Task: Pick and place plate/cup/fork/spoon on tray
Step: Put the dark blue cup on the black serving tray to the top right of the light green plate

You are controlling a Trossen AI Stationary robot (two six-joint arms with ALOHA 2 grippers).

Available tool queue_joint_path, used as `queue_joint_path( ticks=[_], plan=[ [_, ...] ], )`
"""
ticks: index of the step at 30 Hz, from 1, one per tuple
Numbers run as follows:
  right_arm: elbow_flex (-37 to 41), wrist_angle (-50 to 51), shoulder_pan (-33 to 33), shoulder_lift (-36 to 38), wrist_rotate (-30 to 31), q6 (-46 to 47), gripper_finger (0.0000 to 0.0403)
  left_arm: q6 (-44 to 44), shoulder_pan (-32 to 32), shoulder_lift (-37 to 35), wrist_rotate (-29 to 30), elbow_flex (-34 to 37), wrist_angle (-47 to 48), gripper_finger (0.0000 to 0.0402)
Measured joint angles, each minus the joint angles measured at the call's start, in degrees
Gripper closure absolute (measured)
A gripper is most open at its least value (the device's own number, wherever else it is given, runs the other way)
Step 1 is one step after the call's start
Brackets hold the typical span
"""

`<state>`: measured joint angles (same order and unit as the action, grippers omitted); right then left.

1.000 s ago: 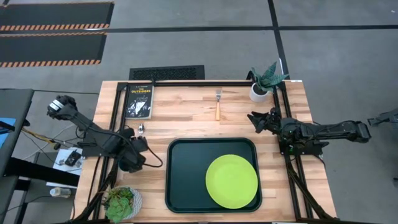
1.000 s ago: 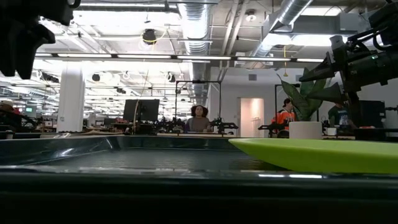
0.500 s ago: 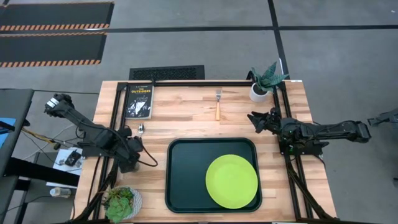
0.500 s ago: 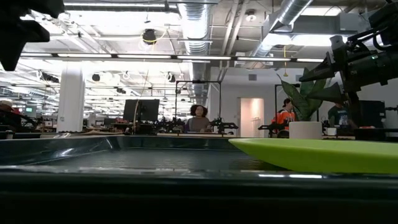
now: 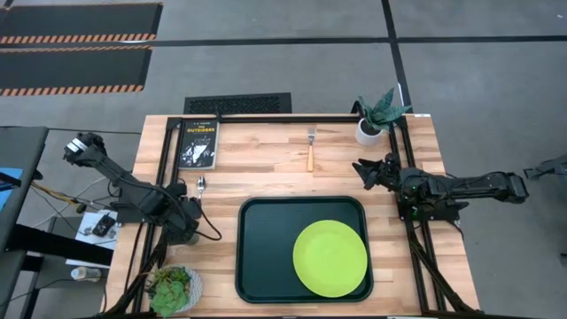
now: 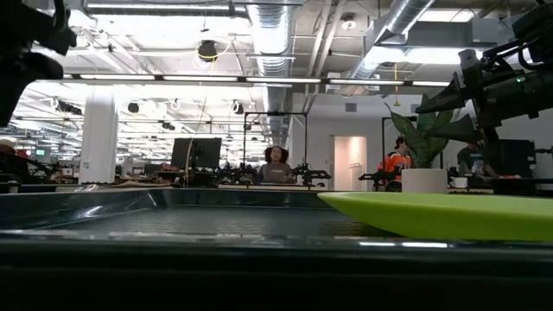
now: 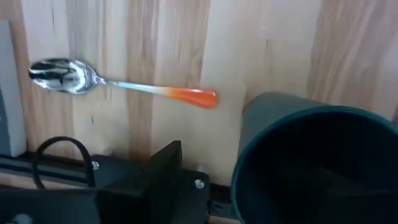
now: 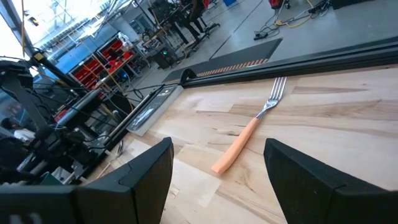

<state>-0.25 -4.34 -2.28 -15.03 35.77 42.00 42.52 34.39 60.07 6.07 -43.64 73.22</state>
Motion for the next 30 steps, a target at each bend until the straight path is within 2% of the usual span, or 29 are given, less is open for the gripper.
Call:
queue_joint_path(
  ticks=[3,6,13,30],
  plan=[
    [0.0,0.0,0.0,0.0,0.0,0.0,0.0127,0.1,0.0,0.0,-1.7,0.7,-1.1,0.0213],
    [0.0,0.0,0.0,0.0,0.0,0.0,0.0127,0.2,0.0,0.0,-2.7,0.7,-1.1,0.0247],
    [0.0,0.0,0.0,0.0,0.0,0.1,0.0127,2.6,0.0,0.0,-1.9,0.7,-1.1,0.0387],
    [0.0,0.0,0.0,0.0,0.0,0.0,0.0127,16.4,0.0,0.0,-3.4,0.3,-0.5,0.0401]
  ],
)
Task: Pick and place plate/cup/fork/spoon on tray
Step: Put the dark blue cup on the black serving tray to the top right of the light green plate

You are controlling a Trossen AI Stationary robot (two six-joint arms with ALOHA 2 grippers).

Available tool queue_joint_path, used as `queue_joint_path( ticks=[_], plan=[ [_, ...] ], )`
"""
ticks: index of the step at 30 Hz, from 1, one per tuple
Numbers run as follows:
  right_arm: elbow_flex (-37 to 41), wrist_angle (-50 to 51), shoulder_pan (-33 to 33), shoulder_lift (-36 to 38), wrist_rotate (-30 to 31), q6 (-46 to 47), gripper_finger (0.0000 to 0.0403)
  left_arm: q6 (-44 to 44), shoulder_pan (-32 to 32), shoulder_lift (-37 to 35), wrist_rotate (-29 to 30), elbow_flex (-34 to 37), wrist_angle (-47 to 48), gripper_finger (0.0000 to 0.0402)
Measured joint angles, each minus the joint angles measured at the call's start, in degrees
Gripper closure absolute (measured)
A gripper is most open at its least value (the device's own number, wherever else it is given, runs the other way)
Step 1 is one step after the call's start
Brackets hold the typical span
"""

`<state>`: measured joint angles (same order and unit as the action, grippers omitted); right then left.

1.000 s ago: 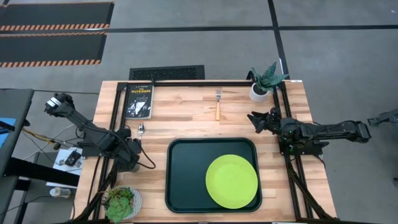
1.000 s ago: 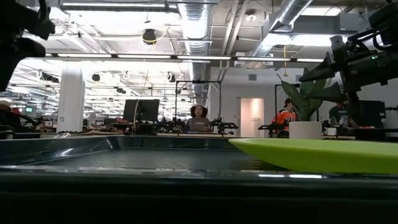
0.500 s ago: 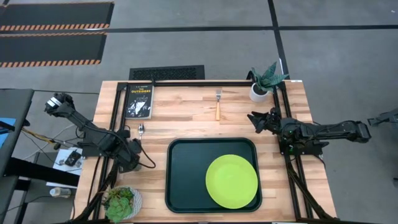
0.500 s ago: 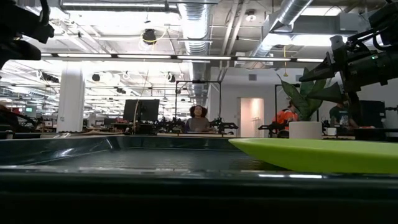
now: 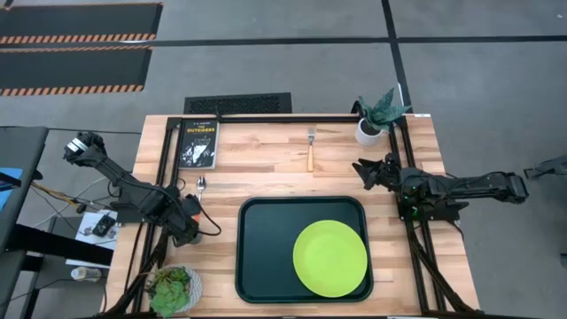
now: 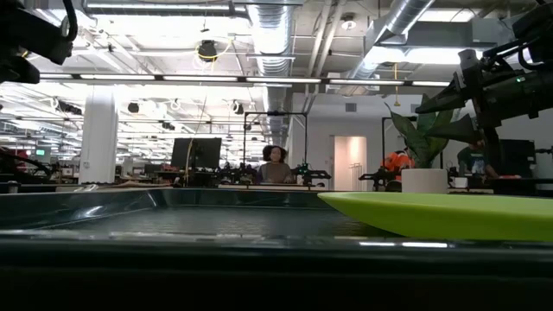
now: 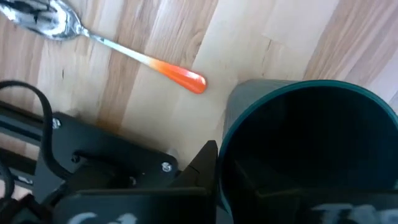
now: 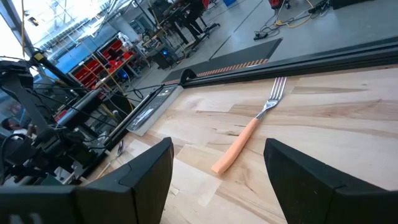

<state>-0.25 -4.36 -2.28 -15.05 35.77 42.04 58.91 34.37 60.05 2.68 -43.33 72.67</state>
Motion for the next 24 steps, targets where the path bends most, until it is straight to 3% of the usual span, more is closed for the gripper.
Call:
queue_joint_path(
  ticks=[14,21,24],
  plan=[
    [0.0,0.0,0.0,0.0,0.0,0.0,0.0127,7.7,-0.8,0.1,8.9,-9.2,4.4,0.04],
    [0.0,0.0,0.0,0.0,0.1,0.0,0.0127,10.0,-7.4,0.1,14.5,-9.7,0.4,0.0401],
    [0.0,0.0,0.0,0.0,0.2,0.0,0.0127,6.6,-11.6,0.1,15.0,-9.7,-4.3,0.0401]
  ],
)
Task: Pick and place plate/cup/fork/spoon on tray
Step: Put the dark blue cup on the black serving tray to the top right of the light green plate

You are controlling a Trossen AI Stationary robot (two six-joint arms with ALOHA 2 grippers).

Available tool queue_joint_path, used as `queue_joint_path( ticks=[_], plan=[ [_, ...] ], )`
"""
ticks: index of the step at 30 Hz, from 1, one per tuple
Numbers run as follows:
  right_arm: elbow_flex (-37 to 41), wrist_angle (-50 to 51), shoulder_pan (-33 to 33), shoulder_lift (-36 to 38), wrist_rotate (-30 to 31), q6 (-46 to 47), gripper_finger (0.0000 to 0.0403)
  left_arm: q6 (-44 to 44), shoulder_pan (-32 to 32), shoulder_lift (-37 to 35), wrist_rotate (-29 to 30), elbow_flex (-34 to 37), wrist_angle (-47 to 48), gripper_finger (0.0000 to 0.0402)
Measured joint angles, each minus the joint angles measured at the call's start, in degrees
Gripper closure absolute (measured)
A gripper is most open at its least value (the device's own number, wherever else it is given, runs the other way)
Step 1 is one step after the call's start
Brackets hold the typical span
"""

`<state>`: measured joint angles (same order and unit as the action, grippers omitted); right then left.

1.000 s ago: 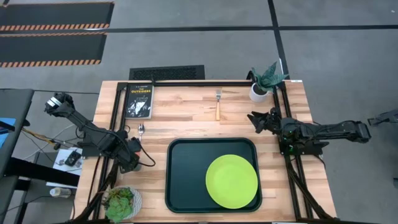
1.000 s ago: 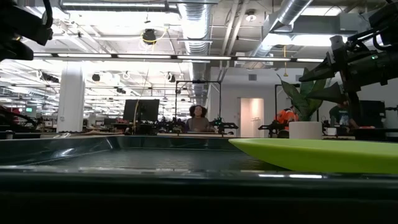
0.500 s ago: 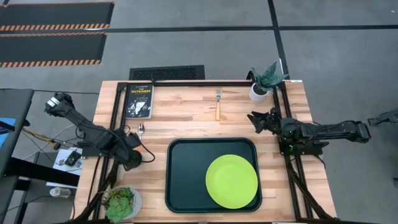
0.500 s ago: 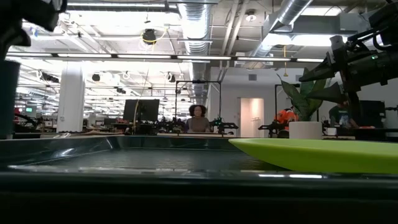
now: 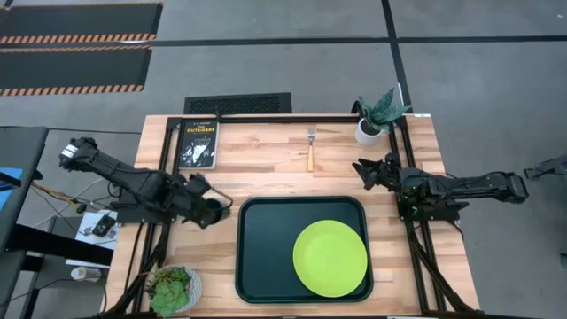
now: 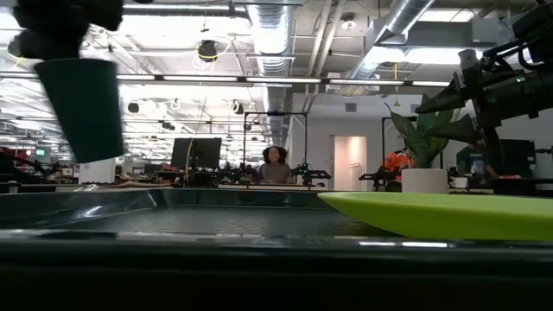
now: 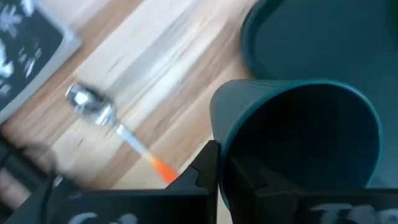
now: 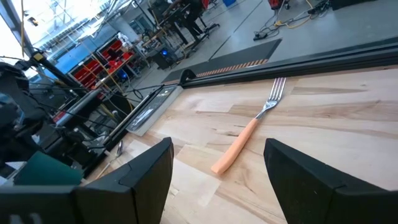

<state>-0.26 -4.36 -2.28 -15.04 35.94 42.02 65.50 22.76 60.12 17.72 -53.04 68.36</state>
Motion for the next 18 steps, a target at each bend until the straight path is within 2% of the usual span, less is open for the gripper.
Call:
queue_joint_path(
  ticks=[10,18],
  plan=[
    [0.0,0.0,0.0,0.0,0.0,0.0,0.0127,-13.5,-12.4,0.0,0.1,0.0,-13.5,0.0401],
    [0.0,0.0,0.0,0.0,0.1,-0.3,0.0127,-18.1,-19.7,0.0,-4.9,0.0,-20.3,0.0401]
  ],
)
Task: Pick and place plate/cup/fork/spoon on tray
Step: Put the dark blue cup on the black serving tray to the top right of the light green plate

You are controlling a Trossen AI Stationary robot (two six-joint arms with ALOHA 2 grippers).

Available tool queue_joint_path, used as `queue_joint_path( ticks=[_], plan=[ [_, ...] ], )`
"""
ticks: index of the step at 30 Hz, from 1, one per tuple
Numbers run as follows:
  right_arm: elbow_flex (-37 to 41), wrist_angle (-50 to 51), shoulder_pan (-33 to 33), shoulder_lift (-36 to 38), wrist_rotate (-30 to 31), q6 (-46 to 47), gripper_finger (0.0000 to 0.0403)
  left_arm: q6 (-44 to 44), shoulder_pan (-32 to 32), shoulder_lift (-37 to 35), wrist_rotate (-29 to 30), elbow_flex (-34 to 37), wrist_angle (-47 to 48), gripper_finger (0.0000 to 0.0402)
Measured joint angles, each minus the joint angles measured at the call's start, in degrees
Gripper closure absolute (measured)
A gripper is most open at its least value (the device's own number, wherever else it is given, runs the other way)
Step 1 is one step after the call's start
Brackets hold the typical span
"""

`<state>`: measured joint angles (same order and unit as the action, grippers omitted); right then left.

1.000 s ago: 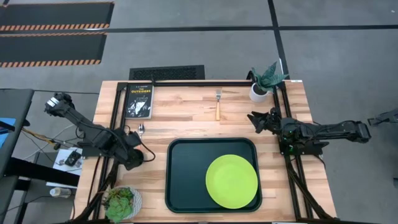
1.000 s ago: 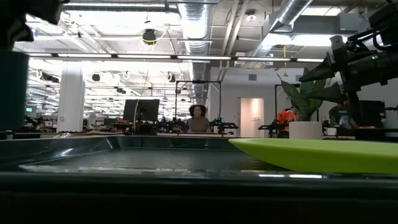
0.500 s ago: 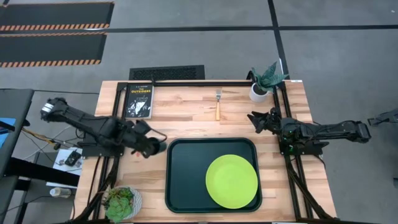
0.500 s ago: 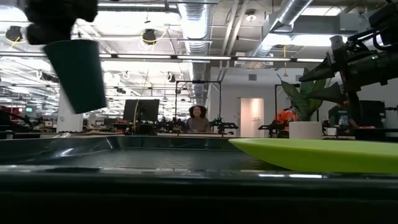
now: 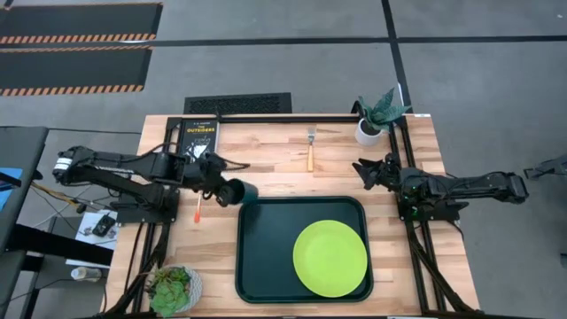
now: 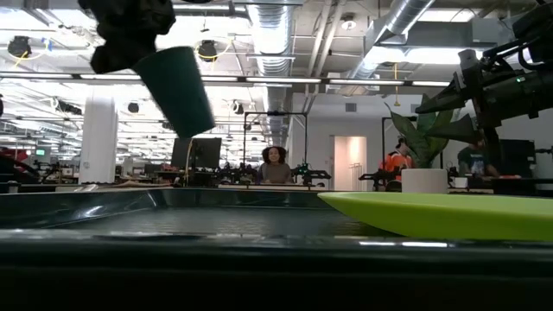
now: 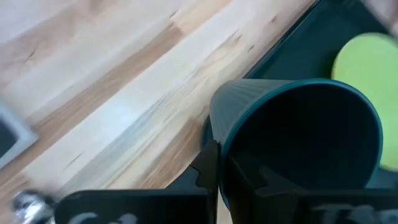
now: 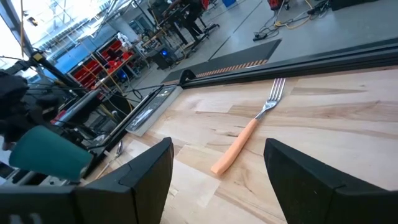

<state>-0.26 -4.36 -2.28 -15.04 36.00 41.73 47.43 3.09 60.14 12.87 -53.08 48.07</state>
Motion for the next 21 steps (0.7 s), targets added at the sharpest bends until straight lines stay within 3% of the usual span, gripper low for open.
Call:
queue_joint_path(
  ticks=[4,9,21],
  plan=[
    [0.0,0.0,0.0,0.0,0.0,-0.2,0.0127,-2.1,-2.1,1.5,-2.6,-0.6,-4.6,0.0401],
    [0.0,0.0,-0.1,-0.5,0.1,-0.2,0.0127,-7.3,-3.3,8.5,-3.9,-6.1,-3.3,0.0401],
    [0.0,0.0,-0.1,-4.0,-0.1,1.3,0.0127,-24.4,-5.2,31.5,-4.0,-29.1,0.4,0.0401]
  ],
)
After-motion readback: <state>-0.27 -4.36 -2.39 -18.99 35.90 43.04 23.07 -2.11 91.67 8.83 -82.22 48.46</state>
